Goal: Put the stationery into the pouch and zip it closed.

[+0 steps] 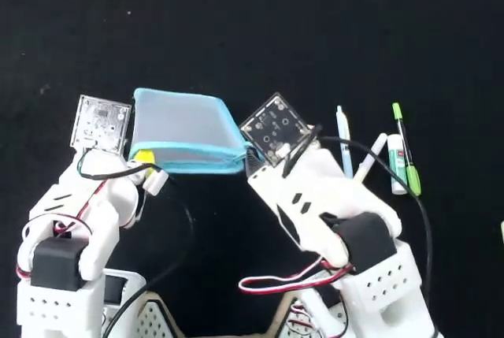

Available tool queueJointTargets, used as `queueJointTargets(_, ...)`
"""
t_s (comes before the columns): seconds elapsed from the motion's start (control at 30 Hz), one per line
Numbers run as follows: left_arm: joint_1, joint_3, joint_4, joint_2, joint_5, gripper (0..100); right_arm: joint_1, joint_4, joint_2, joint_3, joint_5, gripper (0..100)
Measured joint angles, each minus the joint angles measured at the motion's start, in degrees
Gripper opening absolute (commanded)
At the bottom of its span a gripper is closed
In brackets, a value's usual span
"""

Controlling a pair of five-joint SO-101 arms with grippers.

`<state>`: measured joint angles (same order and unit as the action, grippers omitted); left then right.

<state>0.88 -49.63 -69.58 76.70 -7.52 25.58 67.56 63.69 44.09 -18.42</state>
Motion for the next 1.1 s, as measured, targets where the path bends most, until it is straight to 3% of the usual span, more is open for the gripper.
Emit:
queueJointTargets(0.17, 0.0, -5.3, 4.3, -0.4, 0.0, 2, 0.0, 0.0, 2.3, 0.2, 0.1, 2.1)
queueJointTargets(0.33, 0.1, -5.5, 4.9, -0.5, 0.0, 3, 0.0, 0.0, 2.7, 0.2, 0.1, 14.2)
queueJointTargets(0.6, 0.2, -6.9, 6.5, -0.5, 0.0, 3, 0.0, 3.4, 2.9, -3.0, 12.4, 21.2)
queueJointTargets(0.77, 0.3, -11.1, 10.0, 0.1, 0.0, 3, -0.4, 10.0, 3.4, -10.6, 13.5, 21.1)
queueJointTargets(0.97, 0.4, -16.3, 13.9, 0.2, -0.1, 3, -9.7, 7.3, 1.8, -6.9, 14.0, 11.3)
queueJointTargets(1.1, 0.3, -20.0, 16.9, 0.2, -0.1, 3, -16.2, -0.6, -6.8, 1.8, 14.5, 12.8)
